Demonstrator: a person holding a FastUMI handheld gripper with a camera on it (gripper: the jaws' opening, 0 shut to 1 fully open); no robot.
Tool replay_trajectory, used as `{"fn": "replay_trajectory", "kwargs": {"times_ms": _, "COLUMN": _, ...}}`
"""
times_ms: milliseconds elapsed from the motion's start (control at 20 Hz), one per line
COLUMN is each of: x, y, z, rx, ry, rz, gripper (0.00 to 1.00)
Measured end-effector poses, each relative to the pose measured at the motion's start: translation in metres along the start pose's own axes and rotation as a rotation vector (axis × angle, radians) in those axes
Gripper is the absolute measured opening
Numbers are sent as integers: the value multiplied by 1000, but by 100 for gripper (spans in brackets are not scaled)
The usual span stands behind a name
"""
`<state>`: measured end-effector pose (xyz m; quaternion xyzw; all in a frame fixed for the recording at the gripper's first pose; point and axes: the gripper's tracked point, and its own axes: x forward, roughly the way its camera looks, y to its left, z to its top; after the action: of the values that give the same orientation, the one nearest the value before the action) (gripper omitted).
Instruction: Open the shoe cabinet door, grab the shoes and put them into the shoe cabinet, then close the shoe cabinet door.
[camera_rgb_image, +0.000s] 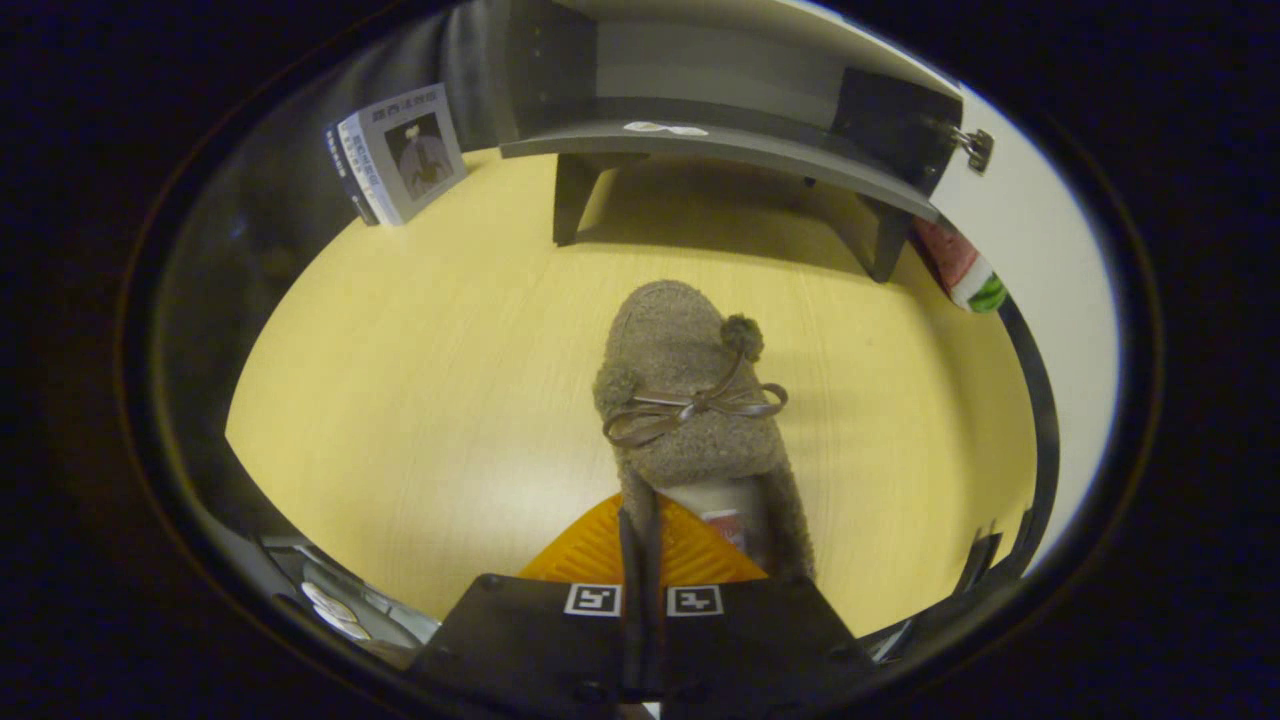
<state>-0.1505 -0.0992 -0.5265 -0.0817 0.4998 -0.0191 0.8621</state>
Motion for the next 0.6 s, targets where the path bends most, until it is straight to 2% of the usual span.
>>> {"fn": "replay_trajectory", "kwargs": {"times_ms": 350, "x": -34, "y": -31, "z": 54, "rx": 125, "ry": -115, "rz": -69, "gripper": 2}}
{"fn": "replay_trajectory", "kwargs": {"times_ms": 600, "x": -90, "y": -55, "z": 125, "rx": 194, "ry": -307, "rz": -150, "gripper": 3}}
